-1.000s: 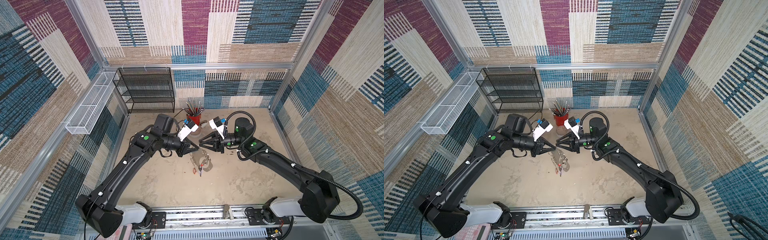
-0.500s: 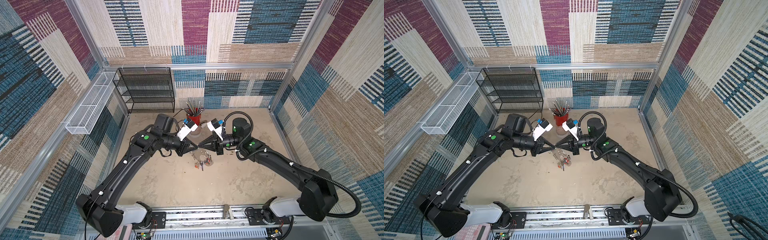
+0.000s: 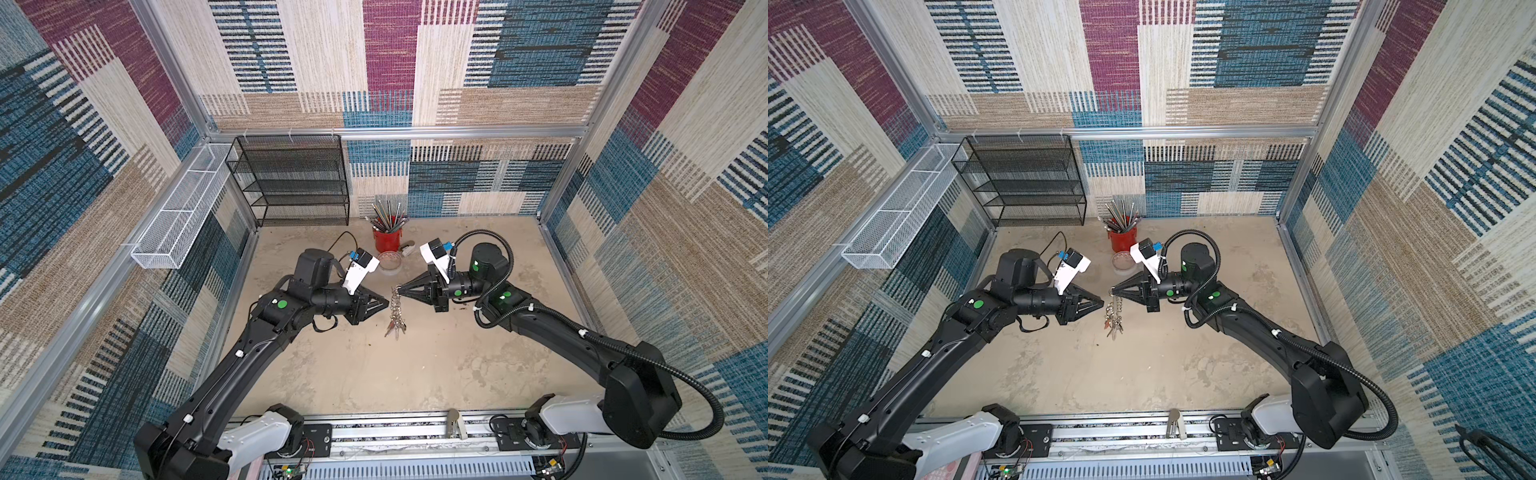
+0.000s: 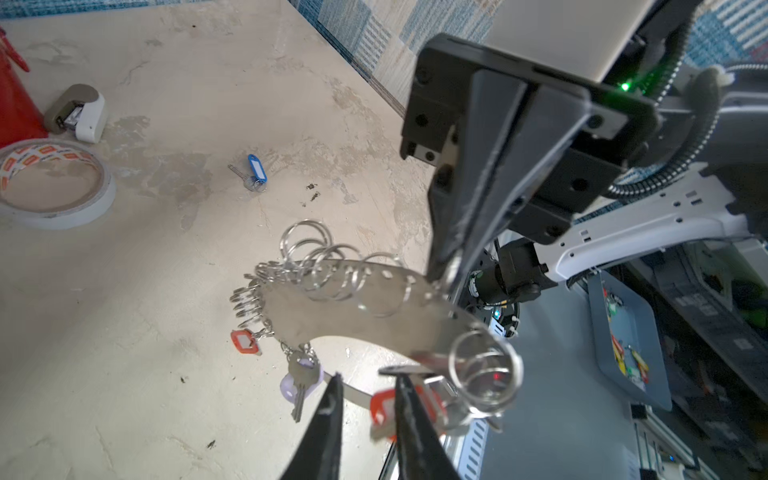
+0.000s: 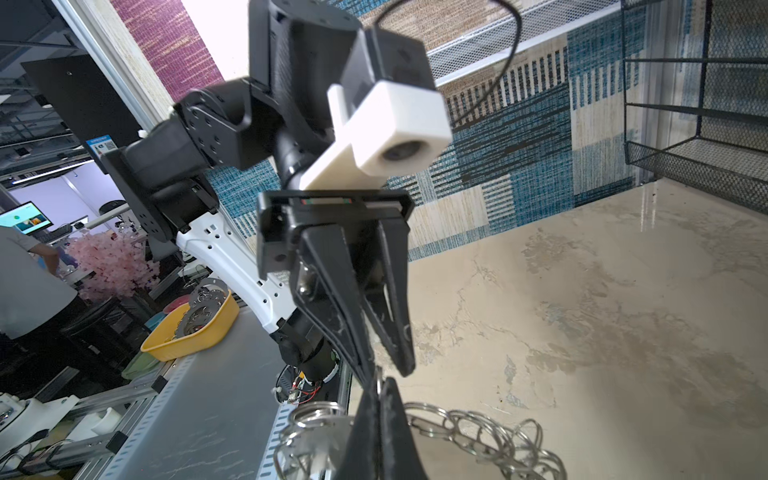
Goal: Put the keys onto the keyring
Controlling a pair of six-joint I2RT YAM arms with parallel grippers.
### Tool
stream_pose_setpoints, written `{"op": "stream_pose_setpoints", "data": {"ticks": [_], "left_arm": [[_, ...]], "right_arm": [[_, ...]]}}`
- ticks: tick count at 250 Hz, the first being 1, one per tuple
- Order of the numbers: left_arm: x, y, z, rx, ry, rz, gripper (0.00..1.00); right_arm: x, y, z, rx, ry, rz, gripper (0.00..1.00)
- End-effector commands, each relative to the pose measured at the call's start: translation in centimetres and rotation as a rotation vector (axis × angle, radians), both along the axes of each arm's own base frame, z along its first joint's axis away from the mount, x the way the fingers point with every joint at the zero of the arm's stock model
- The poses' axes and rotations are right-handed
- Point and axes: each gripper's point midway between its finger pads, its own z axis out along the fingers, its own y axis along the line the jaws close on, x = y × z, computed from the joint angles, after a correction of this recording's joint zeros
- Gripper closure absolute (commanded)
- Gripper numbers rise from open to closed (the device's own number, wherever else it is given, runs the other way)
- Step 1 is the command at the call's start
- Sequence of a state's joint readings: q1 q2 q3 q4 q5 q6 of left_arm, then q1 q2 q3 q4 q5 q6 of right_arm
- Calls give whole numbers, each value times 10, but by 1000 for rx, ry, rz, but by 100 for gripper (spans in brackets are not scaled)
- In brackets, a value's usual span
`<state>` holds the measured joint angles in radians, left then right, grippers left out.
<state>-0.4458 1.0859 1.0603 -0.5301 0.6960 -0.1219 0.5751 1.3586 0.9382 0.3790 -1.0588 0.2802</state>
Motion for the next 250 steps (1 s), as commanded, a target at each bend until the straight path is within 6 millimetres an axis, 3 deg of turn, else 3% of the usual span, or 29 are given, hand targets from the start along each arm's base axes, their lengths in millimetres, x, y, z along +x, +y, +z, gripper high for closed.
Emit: {"op": "stream_pose_setpoints", "data": {"ticks": [1, 66, 153, 250], "left_arm": [[7, -5, 22, -162, -20, 38, 68], [-9, -15, 41, -321, -71, -71, 53], [-19, -25, 47, -397, -94, -115, 59], [-22, -23, 57, -417, -120, -102, 67]], "right_arm": [[-8, -2, 21, 76, -39, 28, 100], [-14, -5, 24, 111, -19, 45, 100], [-14, -3, 26, 138, 1, 68, 100], [-10, -1, 21, 129, 21, 61, 100]]}}
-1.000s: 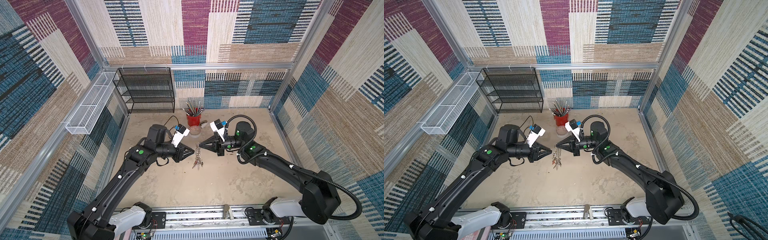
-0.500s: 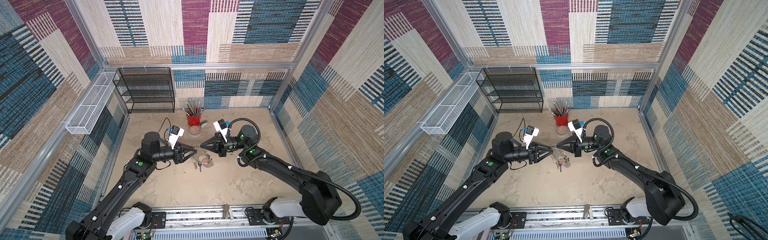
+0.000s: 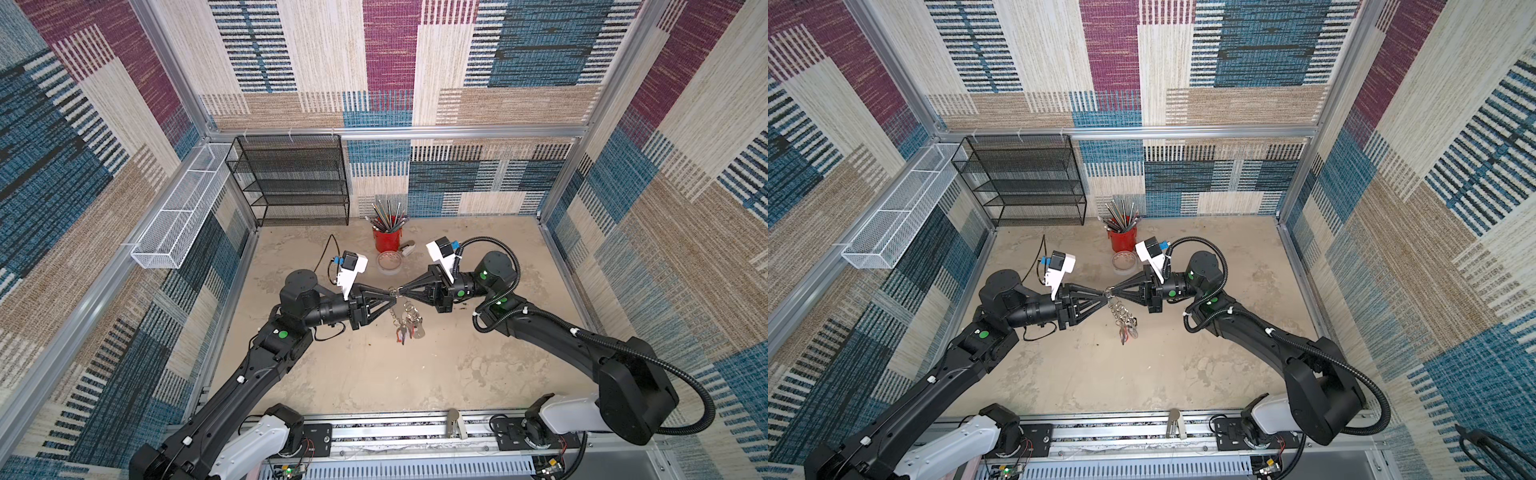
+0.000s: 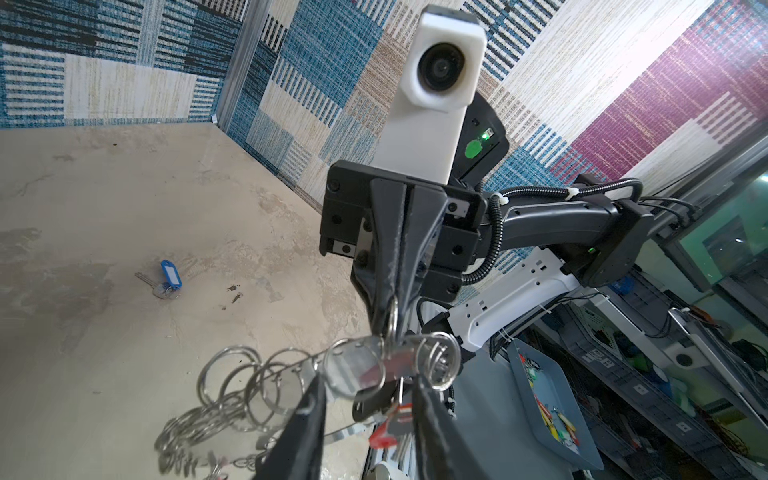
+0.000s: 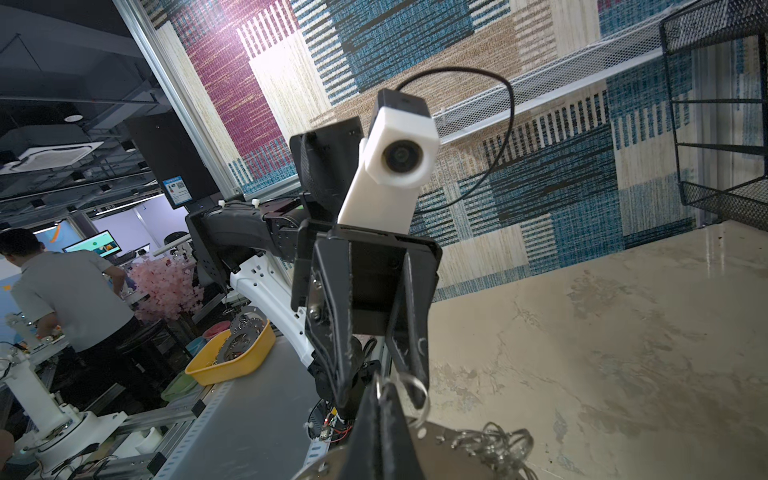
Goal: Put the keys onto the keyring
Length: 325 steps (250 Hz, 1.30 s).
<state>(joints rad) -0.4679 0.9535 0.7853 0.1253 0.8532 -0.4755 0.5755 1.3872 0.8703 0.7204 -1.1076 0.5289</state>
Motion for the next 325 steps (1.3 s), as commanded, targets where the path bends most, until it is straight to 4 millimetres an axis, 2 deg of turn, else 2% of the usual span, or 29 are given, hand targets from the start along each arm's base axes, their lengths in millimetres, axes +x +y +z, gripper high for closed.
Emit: {"op": "stream_pose_setpoints", "data": {"ticks": [1, 48, 132, 214, 229, 304, 325], "left_arm": [[-4, -3, 11, -39, -18, -29, 67], [-5, -5, 18, -67, -21, -45, 68], [1, -10, 10, -42, -1, -41, 76], [7, -13, 6, -29, 23, -20, 94], [10, -13, 5, -24, 33, -7, 100], [19, -11, -3, 54, 80, 35, 100], [17, -9, -3, 94, 62, 39, 100]], "right_arm": [[-1, 0, 7, 21, -18, 1, 100], [0, 1, 5, 17, -13, 0, 100], [2, 2, 4, 13, -9, -4, 100], [6, 4, -2, -3, -2, -19, 100], [6, 5, -5, -10, 1, -20, 100], [6, 4, -5, -27, -20, -34, 100], [5, 3, -3, -31, -31, -37, 93]]}}
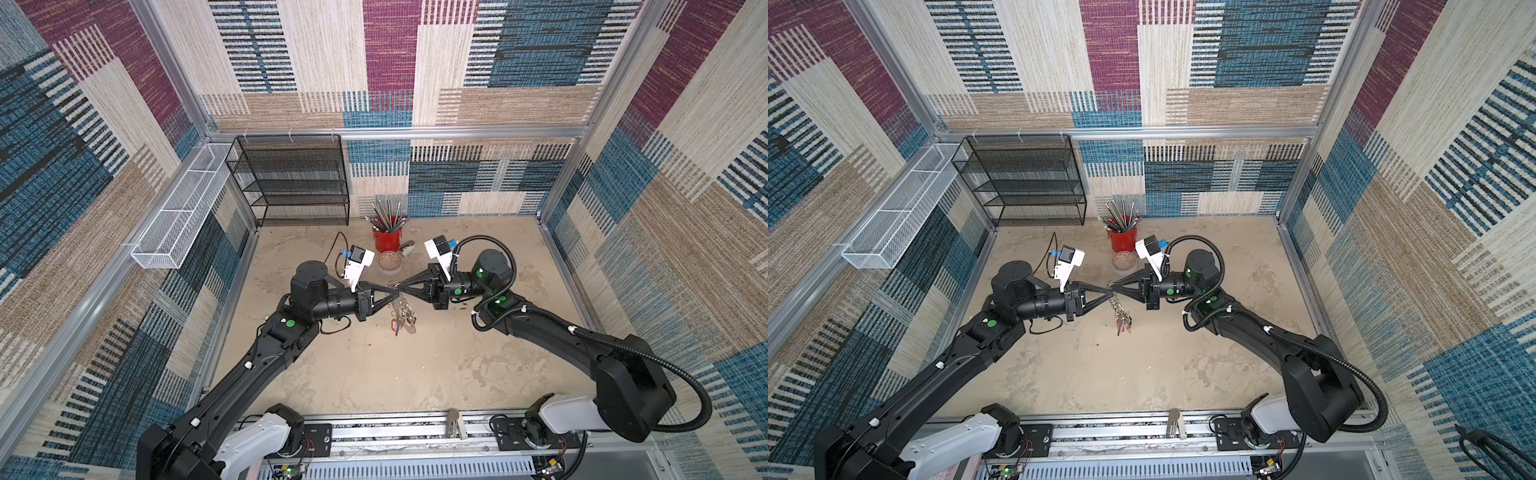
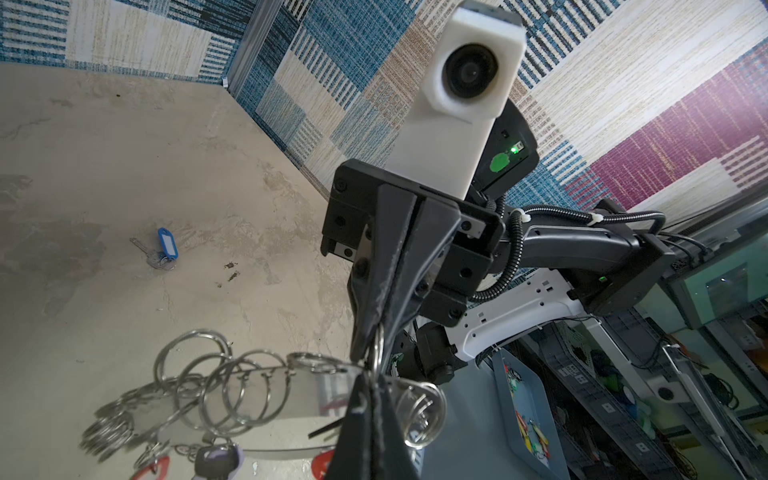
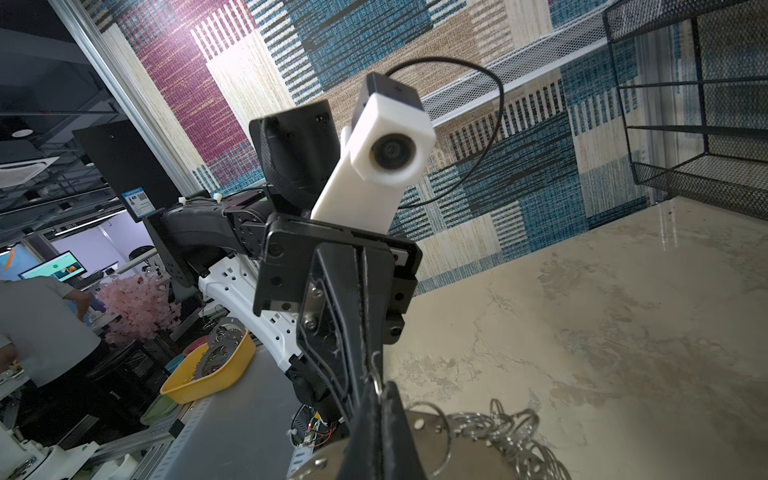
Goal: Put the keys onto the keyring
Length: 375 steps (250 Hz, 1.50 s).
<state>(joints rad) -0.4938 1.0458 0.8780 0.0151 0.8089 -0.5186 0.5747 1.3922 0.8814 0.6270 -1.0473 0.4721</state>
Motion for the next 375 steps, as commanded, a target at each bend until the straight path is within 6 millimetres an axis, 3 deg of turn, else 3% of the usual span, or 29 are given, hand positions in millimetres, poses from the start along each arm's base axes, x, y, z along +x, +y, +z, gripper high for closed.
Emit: {"op": "stream_pose_setpoints", "data": {"ticks": [1, 69, 112, 157, 233, 313, 375], "left_arm": [[2, 2, 6, 50, -74, 12, 100], [-1, 8, 10, 159, -134, -6, 100], [-5, 7, 19, 215, -172, -69, 100], [-13, 6, 16, 281, -168, -151, 100], [-13, 3, 20, 343, -166, -219, 100], [-14, -3, 10, 395, -144, -261, 100], [-14, -6, 7, 406, -138, -270, 100]], "right_arm": [[-8, 0, 7, 1, -53, 28, 93], [-14, -5, 17, 1, -79, 63, 68], [-14, -9, 15, -16, -80, 57, 56], [-9, -24, 16, -17, -86, 10, 45], [8, -30, 15, -56, -97, -64, 50], [3, -15, 7, -83, -92, -17, 52], [0, -8, -2, -100, -85, 9, 62]]}}
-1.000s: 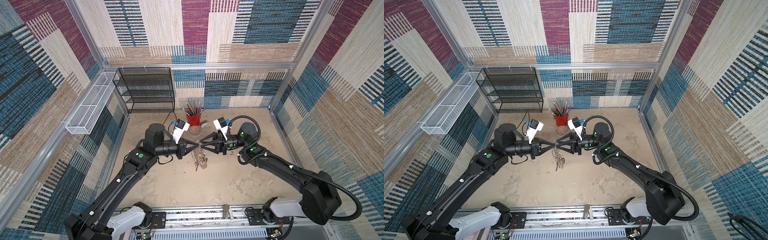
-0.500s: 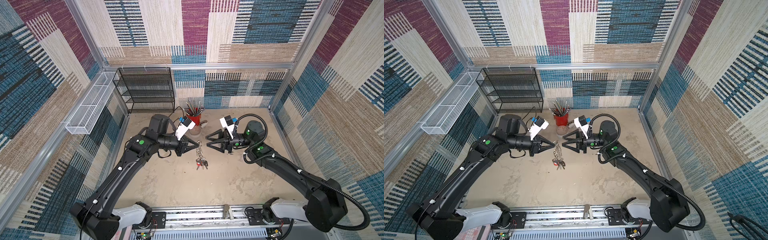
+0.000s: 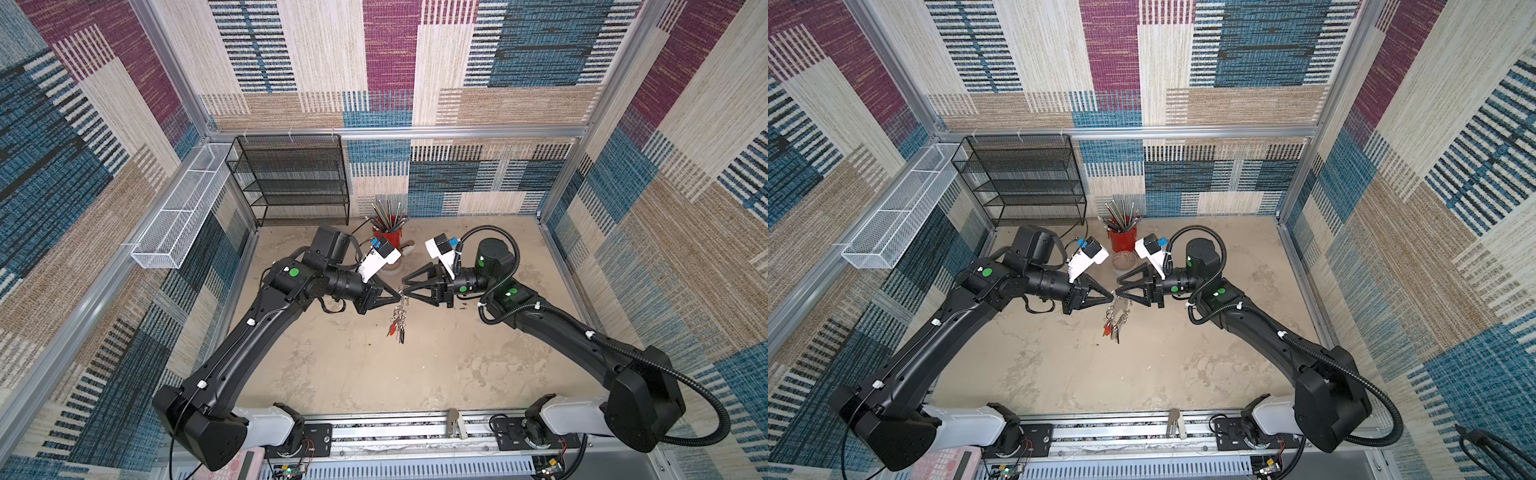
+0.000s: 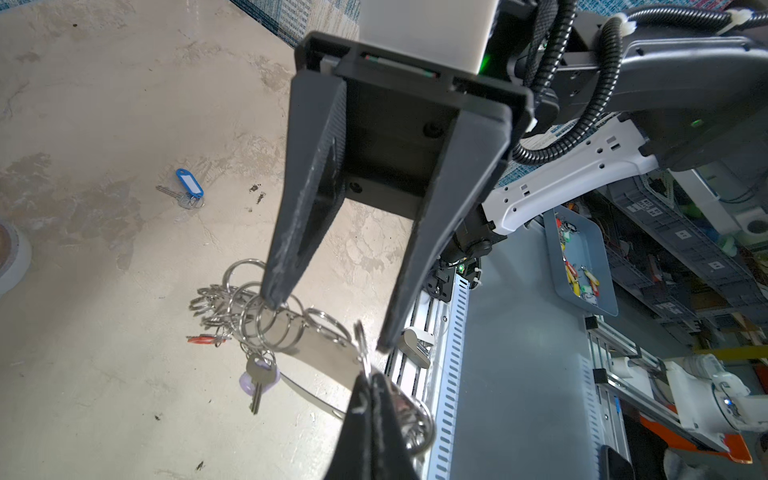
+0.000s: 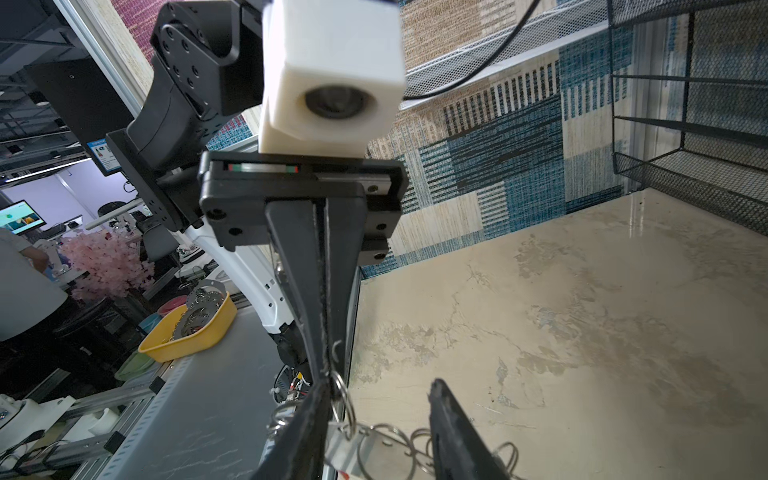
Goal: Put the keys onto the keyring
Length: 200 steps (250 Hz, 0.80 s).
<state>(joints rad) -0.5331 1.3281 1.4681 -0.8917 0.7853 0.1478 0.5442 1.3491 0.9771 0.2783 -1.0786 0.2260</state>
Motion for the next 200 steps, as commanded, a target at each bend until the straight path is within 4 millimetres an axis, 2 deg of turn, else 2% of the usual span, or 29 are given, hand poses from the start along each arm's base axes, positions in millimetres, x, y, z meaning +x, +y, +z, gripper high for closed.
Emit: {"op": "stream_pose_setpoints", "data": {"ticks": [1, 34, 59, 88, 136, 164, 200], "left_arm": [[-1, -2, 4, -8, -29, -24, 100], [0, -3, 2, -1, -27, -23, 100], [1, -2, 1, 1, -29, -19, 100], [3, -2, -1, 6, -31, -12, 100], [4, -3, -1, 6, -31, -11, 100], [4, -3, -1, 6, -31, -9, 100], [6, -3, -3, 8, -33, -3, 100]], "right_arm": [[-1, 1, -1, -3, -15, 10, 62], [-3, 2, -3, -6, -12, 15, 71], [-4, 2, -4, -6, -12, 17, 81], [-5, 2, -5, -7, -9, 23, 85], [-9, 3, -7, -8, -5, 38, 81], [-11, 4, -8, -8, -5, 44, 87], [-11, 4, -9, -7, -6, 44, 100]]}}
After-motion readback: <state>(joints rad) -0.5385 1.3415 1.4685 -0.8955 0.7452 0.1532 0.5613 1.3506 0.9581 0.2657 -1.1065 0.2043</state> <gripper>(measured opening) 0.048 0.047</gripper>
